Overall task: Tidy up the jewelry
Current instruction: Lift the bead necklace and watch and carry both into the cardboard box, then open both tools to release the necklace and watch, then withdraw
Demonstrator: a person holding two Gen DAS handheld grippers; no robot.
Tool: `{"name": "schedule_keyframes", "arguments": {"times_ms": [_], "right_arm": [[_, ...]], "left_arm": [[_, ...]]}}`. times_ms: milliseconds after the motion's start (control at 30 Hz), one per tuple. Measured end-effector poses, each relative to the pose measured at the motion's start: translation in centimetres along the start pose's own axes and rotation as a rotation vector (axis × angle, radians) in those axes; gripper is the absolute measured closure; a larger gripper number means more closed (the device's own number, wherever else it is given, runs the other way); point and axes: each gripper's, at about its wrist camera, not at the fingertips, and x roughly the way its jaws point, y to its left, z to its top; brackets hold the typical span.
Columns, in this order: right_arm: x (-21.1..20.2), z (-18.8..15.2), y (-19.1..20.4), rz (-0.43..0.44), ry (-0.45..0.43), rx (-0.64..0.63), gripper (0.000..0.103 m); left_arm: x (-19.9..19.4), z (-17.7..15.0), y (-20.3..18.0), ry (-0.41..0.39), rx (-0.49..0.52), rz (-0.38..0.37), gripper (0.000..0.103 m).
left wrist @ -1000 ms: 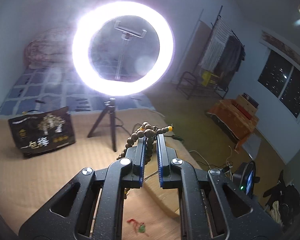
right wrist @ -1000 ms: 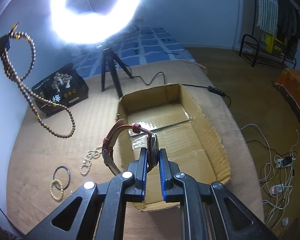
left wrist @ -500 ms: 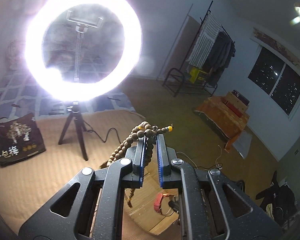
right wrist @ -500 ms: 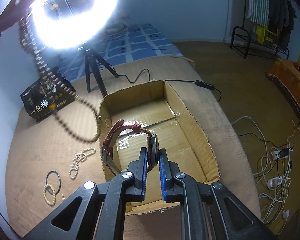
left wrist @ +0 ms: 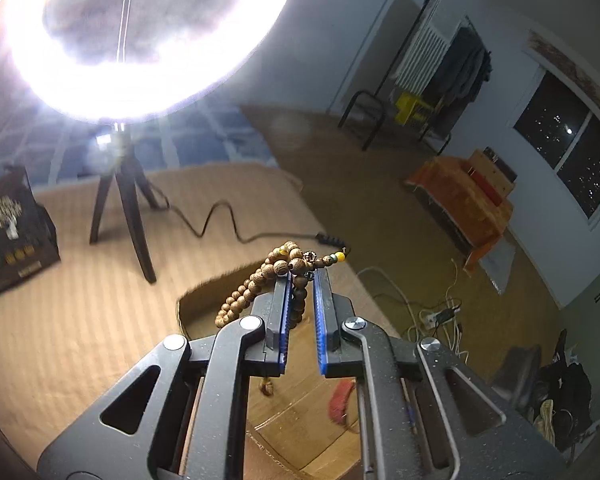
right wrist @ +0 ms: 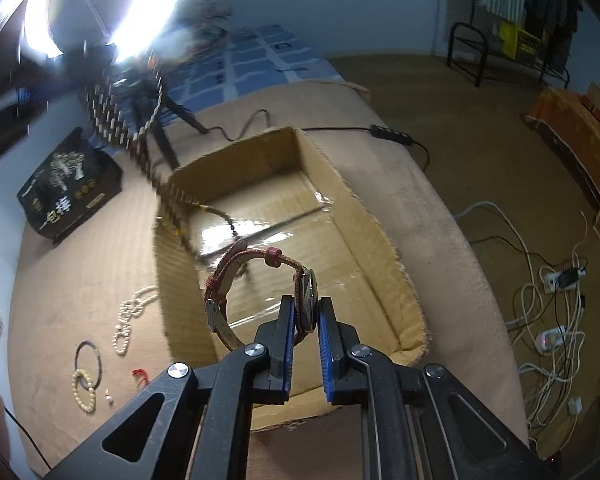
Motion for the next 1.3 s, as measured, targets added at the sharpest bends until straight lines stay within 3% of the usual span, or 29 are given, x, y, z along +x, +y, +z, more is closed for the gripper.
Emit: {"name": "schedule_keyframes", "arguments": {"times_ms": [500, 567, 700, 1133, 1200, 1300], "right_arm": [[1.7, 0.0, -0.9, -0.033, 0.049, 0.020, 0.091], [1.4, 0.1, -0.8, -0.032, 0.038, 0.021, 0.079], [1.3, 0.1, -0.6, -0.031, 0.034, 0.018, 0.076], [0.1, 0.3, 0.6, -0.012, -0.008, -0.005, 0.075], [-0.5, 0.3, 1.0, 0.004, -0.024, -0.010, 0.072], [-1.3, 0.4, 1.7, 0.023, -0.057, -0.031, 0.058]], "left_arm": [[4.6, -3.0, 0.8, 0.135, 0.015, 0.011, 0.094], [4.7, -3.0, 0.7, 0.142, 0.017, 0.018, 0.094], [4.5, -3.1, 0.6, 0.150, 0.031, 0.027, 0.084], [0.5, -3.4, 2.4, 0.107, 0.037, 0.066, 0.084], [-0.8, -3.5, 2.8, 0.094, 0.043, 0.076, 0.084], [-3.0, -3.6, 3.5, 0.066, 0.054, 0.101, 0.084]]}}
